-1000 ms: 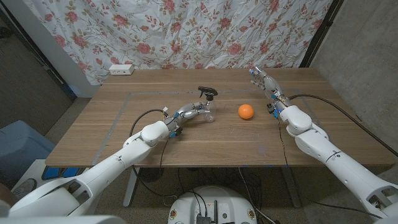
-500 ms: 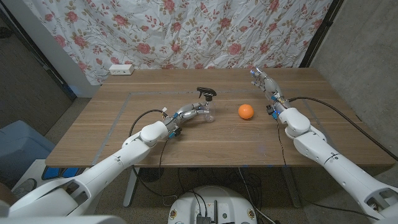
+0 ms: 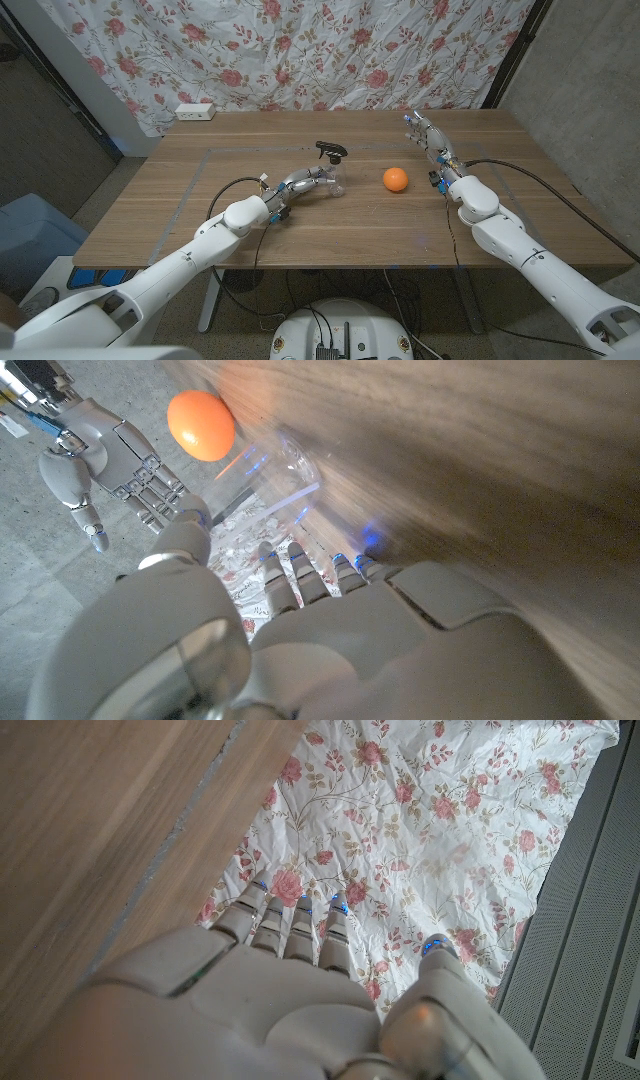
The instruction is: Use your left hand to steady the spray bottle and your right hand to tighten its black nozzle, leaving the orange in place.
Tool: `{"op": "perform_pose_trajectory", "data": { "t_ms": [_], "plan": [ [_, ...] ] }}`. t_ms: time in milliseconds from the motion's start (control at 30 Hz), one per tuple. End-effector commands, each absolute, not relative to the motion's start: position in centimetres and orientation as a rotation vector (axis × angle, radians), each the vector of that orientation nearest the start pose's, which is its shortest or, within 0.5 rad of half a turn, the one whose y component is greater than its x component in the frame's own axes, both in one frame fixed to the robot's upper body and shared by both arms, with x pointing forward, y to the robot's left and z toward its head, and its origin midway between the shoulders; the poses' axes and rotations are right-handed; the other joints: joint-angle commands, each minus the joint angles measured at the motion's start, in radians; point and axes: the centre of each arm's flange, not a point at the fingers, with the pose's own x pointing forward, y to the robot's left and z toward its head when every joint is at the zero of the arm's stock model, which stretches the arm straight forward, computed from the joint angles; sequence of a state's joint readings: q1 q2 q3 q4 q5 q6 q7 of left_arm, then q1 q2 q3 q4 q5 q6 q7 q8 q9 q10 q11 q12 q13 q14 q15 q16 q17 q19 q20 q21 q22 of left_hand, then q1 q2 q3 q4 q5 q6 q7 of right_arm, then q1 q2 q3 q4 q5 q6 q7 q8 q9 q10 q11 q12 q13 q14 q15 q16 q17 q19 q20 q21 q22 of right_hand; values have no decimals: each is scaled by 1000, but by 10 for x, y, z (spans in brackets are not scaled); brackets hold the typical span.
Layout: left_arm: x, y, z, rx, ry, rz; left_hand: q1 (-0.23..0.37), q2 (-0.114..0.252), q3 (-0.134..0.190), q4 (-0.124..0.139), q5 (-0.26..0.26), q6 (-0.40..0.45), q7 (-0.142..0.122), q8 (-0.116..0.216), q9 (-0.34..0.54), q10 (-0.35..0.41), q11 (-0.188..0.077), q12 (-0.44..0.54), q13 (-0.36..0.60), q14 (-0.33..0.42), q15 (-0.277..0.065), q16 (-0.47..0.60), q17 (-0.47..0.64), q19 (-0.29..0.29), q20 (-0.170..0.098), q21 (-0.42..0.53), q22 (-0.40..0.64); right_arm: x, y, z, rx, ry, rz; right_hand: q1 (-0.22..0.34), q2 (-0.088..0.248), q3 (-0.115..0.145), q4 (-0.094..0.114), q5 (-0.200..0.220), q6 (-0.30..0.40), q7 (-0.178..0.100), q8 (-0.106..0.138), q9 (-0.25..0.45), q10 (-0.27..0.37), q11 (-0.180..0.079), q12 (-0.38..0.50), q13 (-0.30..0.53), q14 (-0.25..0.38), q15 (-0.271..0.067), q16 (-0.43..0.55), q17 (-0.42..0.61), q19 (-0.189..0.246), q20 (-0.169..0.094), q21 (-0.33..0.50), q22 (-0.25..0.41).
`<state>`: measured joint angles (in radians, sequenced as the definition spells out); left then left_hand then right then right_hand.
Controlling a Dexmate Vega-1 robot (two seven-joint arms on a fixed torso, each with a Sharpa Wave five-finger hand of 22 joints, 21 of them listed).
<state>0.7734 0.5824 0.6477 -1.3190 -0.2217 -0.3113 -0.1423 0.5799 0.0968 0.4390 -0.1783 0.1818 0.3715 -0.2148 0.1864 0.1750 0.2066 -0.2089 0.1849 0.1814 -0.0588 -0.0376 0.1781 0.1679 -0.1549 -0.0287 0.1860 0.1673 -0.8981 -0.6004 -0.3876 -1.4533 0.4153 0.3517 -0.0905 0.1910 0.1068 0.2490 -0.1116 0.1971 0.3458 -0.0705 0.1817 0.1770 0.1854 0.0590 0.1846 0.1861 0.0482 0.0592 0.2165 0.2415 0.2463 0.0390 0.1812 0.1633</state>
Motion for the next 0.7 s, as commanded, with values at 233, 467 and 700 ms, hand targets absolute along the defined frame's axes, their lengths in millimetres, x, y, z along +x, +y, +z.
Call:
{"op": "perform_pose_trajectory", "data": {
  "t_ms": [233, 467, 700],
  "plan": [
    [642, 187, -78, 584, -542, -516, 14, -34, 5, -9, 6, -33, -1, -7, 4, -23, -4, -2, 0, -5, -42, 2, 2, 4, 4, 3, 3, 616, -278, -14, -220, -706, 159, 1, 8, 5, -2, 3, -7, -7, 2, 2, -6, 7, 2, 1, 0, 12, -3, -2, -1, 4, 3, 2],
    [644, 189, -79, 577, -528, -525, 26, -65, 3, -10, 8, -71, -1, -10, 4, -41, -3, -2, 0, -11, -37, 1, 2, 4, 5, 2, 3, 617, -278, -15, -216, -702, 151, 1, 9, 6, -3, 3, -6, -10, 3, 2, -7, 7, 3, 1, -2, 15, -3, -2, -2, 4, 3, 2],
    [648, 190, -74, 583, -524, -538, 41, -94, 3, -8, 11, -121, 1, -11, 4, -59, 1, -1, -1, -28, -32, -1, 3, -1, 6, 0, 3, 618, -276, -15, -220, -699, 153, 1, 8, 7, -5, 2, -5, -14, 3, 2, -7, 7, 4, 1, -1, 16, -2, -3, -2, 6, 3, 2]
  ]
}}
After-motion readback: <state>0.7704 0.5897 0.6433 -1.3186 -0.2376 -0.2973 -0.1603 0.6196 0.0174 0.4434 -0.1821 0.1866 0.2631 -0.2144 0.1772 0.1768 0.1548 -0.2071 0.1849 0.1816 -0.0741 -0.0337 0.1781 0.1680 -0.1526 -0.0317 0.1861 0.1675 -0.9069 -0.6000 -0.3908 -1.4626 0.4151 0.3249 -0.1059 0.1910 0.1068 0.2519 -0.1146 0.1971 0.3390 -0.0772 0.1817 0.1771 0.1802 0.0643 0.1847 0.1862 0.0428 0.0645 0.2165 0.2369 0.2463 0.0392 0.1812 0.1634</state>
